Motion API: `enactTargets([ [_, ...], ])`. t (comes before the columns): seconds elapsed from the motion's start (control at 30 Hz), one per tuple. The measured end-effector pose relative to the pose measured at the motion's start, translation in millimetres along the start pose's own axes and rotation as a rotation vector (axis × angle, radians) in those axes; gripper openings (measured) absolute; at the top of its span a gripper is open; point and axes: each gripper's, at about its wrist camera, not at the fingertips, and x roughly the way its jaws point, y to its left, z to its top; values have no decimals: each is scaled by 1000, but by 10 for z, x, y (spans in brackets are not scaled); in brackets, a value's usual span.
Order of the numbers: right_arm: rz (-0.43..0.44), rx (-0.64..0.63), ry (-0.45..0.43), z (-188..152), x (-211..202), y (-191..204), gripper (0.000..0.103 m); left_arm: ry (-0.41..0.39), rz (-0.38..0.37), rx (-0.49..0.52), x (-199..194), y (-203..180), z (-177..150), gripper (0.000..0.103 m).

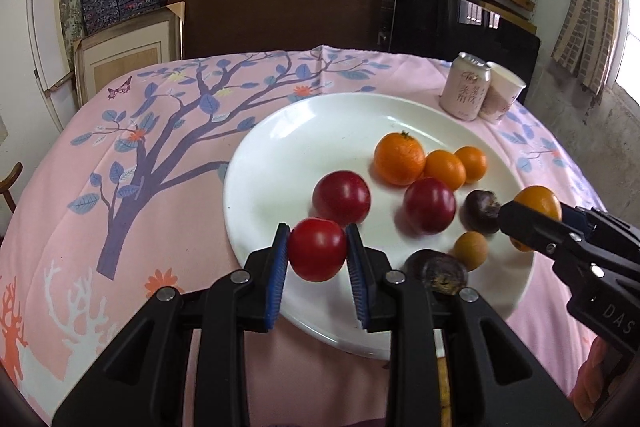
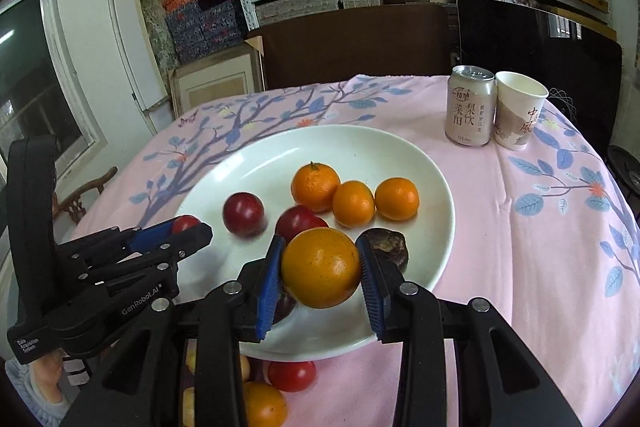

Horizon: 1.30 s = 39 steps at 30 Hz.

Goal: Organize fruits
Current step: 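Carry the tomato and orange over the plate and open both tools, then grasp a pale yellow fruit with the left tool while the right tool grasps another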

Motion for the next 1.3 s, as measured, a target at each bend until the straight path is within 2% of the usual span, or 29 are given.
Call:
enactTargets([
  [0.03,-34,-8,-9,-18,20,5,51,2,11,2,20,-8,-17,29],
  [0.07,-65,-17,-28,-37,12,4,69,2,15,6,25,-15,-31,42],
  [0.13,-71,-20,-48,-45,-24,-13,72,-28,24,22,-27,-53,-47,67],
  [0.2,-55,-4,-63,-34,-92,-43,72,-77,61,45,-128,-108,-54,80],
  [0.47,-24,40,-82,-146,-298,-90,72,-133,73,94,-463,-238,-180,85],
  [0.53,-23,30,-96,-177,-369,-59,72,-152,91,106,-554,-269,-235,94],
  [0.6,-26,25,-98,-233,-432,-38,74,-173,105,118,-640,-299,-287,94],
  [0.83,-8,61,-82,-500,-688,-97,80,-154,114,137,-756,-321,-500,95],
  [0.9,6,77,-78,-578,-759,-111,85,-156,128,141,-798,-298,-565,96],
  [1.1,55,87,-14,-815,-814,-71,87,-167,137,98,-963,-160,-683,98],
  [1.2,71,48,21,-913,-798,32,88,-155,142,59,-997,-30,-705,98],
  [1.3,51,-11,55,-977,-733,150,88,-119,135,-5,-980,129,-699,98],
])
